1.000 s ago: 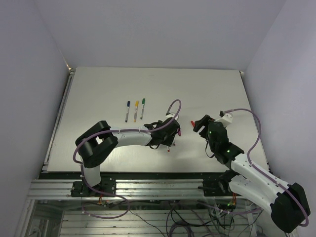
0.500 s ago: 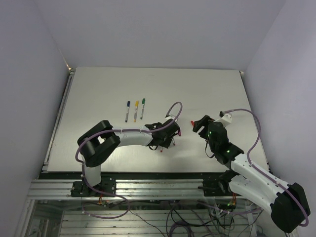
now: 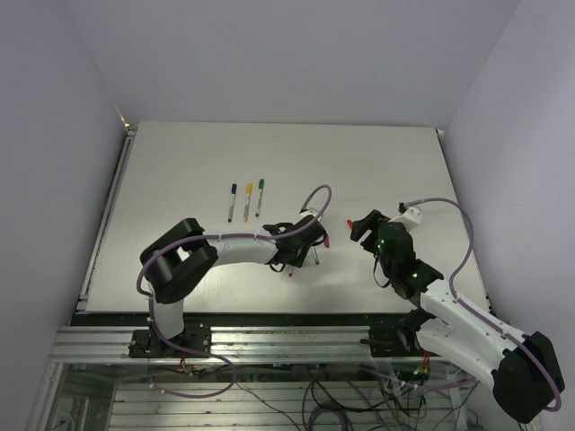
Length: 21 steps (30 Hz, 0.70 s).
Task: Insert the pens into the pen caps
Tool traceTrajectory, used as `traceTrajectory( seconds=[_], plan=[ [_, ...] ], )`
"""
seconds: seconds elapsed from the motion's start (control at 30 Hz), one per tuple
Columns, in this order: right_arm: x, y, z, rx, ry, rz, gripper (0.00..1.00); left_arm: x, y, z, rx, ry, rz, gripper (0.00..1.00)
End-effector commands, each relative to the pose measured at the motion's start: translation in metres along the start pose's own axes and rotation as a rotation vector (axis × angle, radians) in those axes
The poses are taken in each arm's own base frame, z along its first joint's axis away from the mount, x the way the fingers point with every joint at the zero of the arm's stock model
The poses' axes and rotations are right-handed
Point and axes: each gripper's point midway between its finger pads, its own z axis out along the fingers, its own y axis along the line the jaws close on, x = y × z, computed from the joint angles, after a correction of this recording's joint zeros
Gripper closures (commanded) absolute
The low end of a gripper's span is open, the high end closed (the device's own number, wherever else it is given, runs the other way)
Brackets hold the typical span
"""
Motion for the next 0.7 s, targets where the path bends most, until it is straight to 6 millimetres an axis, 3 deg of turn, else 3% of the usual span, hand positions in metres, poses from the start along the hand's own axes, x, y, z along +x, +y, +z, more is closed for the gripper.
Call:
traceTrajectory(
  seconds=[0.0,0.3,0.67],
  plan=[
    [-0.007,0.003,0.000,-0.003,-0.015,0.018,0.31,0.038,0.027,-0.004,-0.077,0.146,0.076,0.56],
    [-0.012,0.009,0.000,-0.006,-0.013,0.021,0.31,0.053,0.031,-0.003,-0.058,0.238,0.108,0.65],
    [-0.019,0.009,-0.003,-0.002,-0.031,0.032,0.31,0.077,0.032,0.004,-0.054,0.375,0.163,0.66]
  ],
)
